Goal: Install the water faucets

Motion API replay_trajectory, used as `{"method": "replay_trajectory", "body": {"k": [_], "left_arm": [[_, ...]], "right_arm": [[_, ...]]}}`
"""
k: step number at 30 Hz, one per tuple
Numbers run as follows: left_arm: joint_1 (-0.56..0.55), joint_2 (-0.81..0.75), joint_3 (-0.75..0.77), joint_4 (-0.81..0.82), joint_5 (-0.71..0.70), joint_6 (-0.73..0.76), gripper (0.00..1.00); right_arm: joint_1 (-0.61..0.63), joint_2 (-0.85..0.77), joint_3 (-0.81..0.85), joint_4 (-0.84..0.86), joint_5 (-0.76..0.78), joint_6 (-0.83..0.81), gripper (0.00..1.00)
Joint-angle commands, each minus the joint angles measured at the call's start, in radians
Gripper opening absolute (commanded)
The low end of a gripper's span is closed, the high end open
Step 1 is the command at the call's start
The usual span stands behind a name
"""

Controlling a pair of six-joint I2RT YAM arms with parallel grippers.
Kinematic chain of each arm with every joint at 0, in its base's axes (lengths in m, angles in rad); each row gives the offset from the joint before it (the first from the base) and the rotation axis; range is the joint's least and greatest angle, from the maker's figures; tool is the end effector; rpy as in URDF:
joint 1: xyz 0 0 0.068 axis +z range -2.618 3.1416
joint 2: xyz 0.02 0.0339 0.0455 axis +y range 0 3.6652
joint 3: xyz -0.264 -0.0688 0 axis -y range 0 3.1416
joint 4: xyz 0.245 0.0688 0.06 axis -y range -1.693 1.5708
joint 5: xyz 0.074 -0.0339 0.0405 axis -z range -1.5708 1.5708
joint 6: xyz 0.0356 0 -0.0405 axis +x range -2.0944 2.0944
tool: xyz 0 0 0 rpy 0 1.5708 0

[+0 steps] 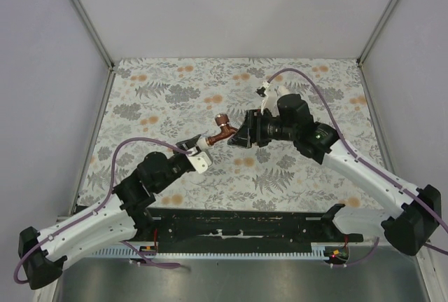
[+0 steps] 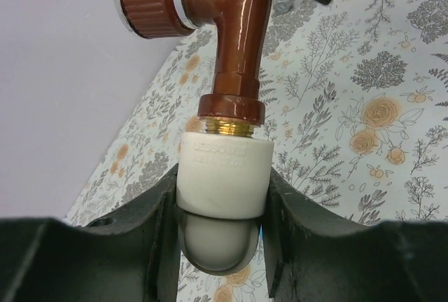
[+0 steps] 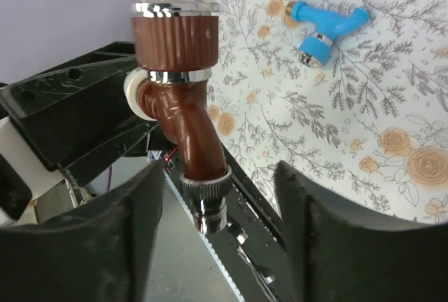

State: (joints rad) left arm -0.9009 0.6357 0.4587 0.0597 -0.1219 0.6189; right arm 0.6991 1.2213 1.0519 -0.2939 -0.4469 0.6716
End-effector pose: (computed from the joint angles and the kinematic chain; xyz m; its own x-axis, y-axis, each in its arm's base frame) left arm 0.1076 -0.1289 0.2734 0.3487 0.4872 -0.8007 0.6148 0.5259 0.5877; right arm 0.2015 0.1895 0.3320 -0.8130 0.0495 -0.5801 -0.4731 0.5245 0.7078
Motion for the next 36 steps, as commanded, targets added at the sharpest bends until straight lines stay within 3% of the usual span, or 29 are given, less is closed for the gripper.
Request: {"method": "replay_trajectory", "body": {"k": [1, 3, 7, 13, 17, 23, 30, 36], "left_arm": [[0.000, -0.011, 0.047, 0.052, 0.013, -0.039, 0.02], [0.010, 0.005, 0.083, 0.020, 0.080, -0.099, 0.02], [0.033, 0.033, 0.141, -0.027, 0.279, -0.203, 0.02], [0.095, 0.085, 0.222, -0.085, 0.575, -0.335, 0.02], [0.132, 0.145, 0.288, -0.135, 0.753, -0.390, 0.02], [0.142, 0.217, 0.344, -0.195, 0.901, -0.403, 0.02], [0.143, 0.220, 0.345, -0.199, 0.939, -0.403, 0.02], [0.143, 0.214, 0.342, -0.199, 0.923, -0.400, 0.02]], "right_arm": [[-0.013, -0.136, 0.033, 0.012, 0.033, -0.251, 0.81], [-0.013, -0.212, 0.014, 0.010, 0.040, -0.389, 0.98], [-0.013, -0.391, -0.085, 0.016, 0.045, -0.689, 0.98], [-0.013, -0.587, -0.228, 0.006, -0.124, -1.016, 0.98], [-0.013, -0.609, -0.224, -0.014, -0.197, -1.096, 0.98], [-0.013, -0.553, -0.171, -0.019, -0.196, -1.176, 0.98], [-0.013, -0.461, -0.145, 0.038, -0.305, -1.135, 0.95], [-0.013, -0.395, -0.133, 0.096, -0.391, -1.025, 0.86]]}}
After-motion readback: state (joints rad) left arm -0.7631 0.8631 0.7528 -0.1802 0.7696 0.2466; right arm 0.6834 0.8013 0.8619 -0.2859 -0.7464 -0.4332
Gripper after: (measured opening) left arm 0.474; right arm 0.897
